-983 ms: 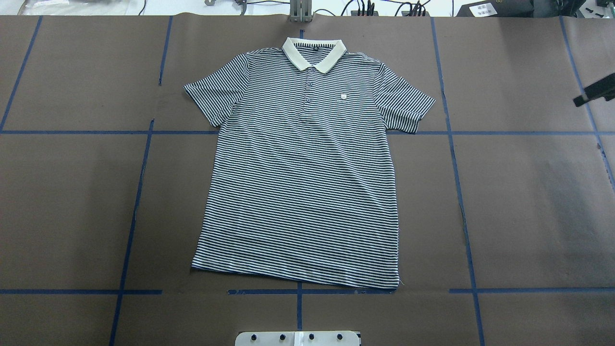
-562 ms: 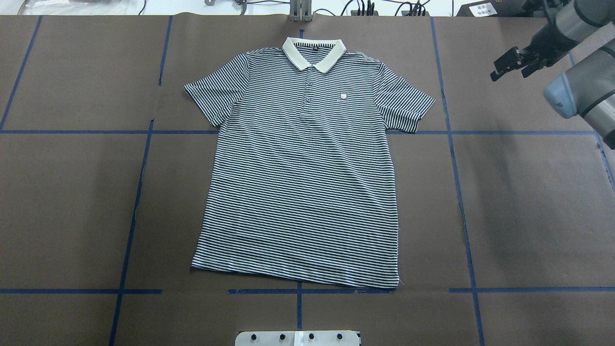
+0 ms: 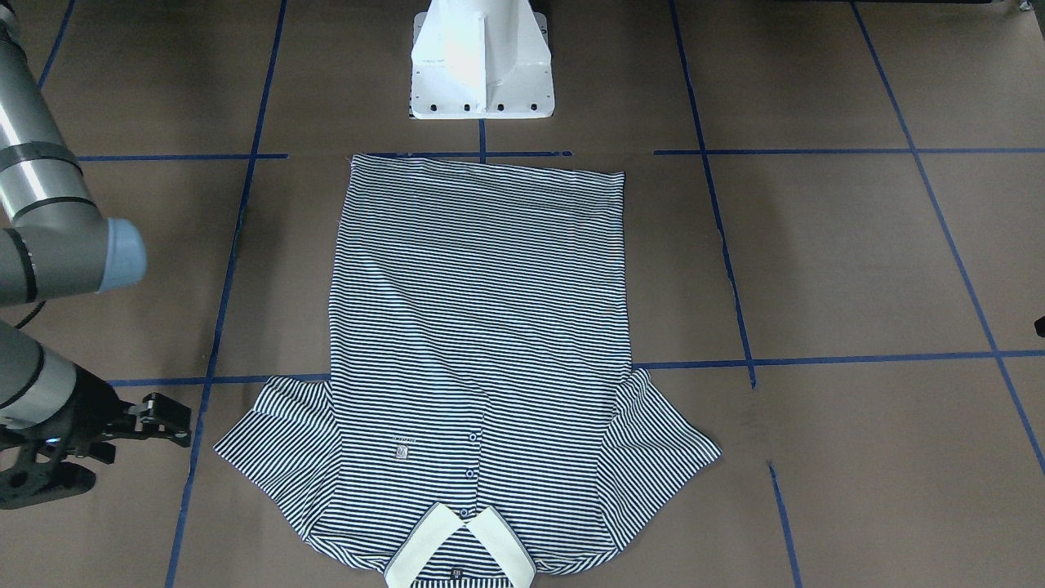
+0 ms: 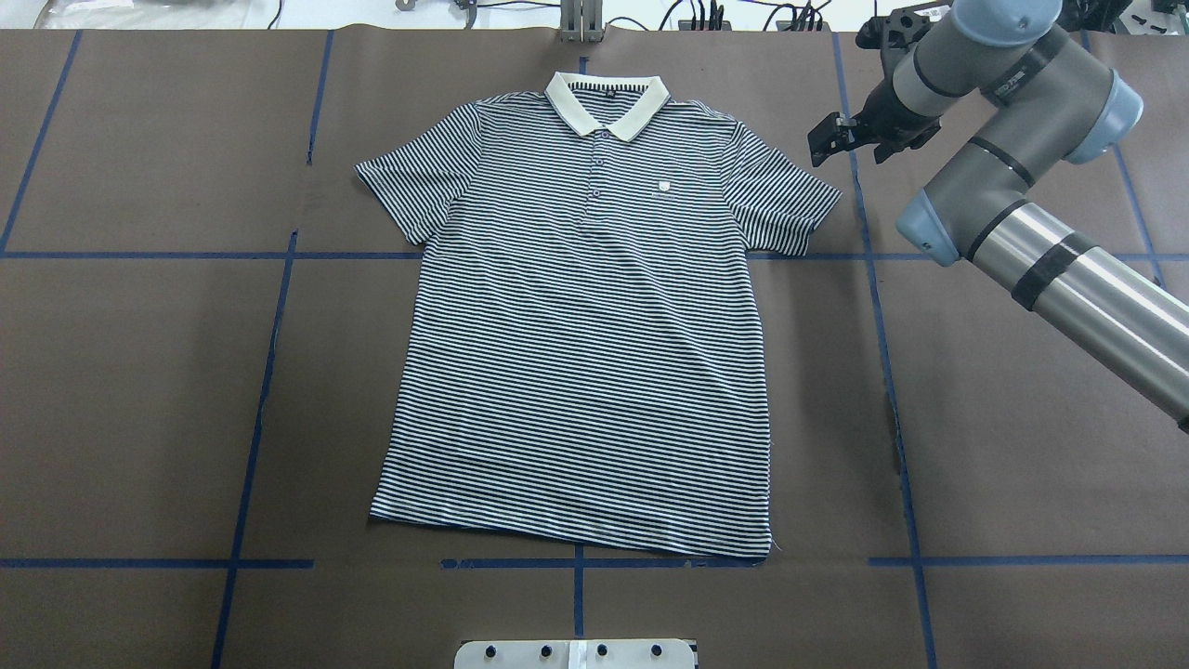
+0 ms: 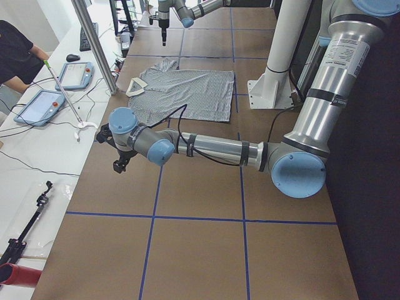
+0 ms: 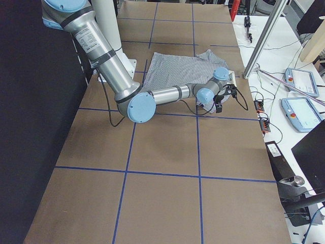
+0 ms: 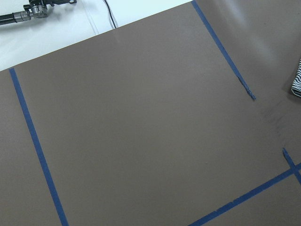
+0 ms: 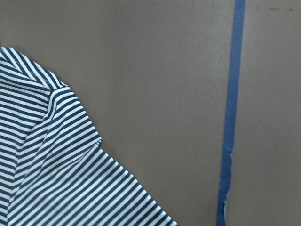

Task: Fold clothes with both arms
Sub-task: 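Move the right gripper over the sleeve nearest it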

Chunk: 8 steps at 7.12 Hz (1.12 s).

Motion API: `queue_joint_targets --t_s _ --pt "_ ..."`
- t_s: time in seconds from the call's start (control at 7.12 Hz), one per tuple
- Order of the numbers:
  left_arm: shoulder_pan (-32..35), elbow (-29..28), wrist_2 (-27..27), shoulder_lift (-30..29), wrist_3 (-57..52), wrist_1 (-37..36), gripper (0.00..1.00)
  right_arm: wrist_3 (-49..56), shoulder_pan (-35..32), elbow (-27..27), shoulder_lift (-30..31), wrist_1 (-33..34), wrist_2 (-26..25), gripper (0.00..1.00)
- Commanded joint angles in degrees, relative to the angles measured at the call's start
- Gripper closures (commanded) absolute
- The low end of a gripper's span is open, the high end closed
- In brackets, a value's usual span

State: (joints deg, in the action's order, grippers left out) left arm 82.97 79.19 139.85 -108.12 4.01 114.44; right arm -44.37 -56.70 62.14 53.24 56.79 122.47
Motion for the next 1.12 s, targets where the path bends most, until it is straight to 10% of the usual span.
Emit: queue_joint_targets --t_s 0.0,0.98 --pt "0.0 -0.1 0.3 -0.1 1.1 0.5 0.00 -1.5 1.5 -1.5 -0.8 -1.2 -1.4 0.00" --pt "0.0 0.0 0.6 -0.1 1.7 0.5 0.00 -1.4 3.3 -1.4 0.0 4.2 -1.8 0.08"
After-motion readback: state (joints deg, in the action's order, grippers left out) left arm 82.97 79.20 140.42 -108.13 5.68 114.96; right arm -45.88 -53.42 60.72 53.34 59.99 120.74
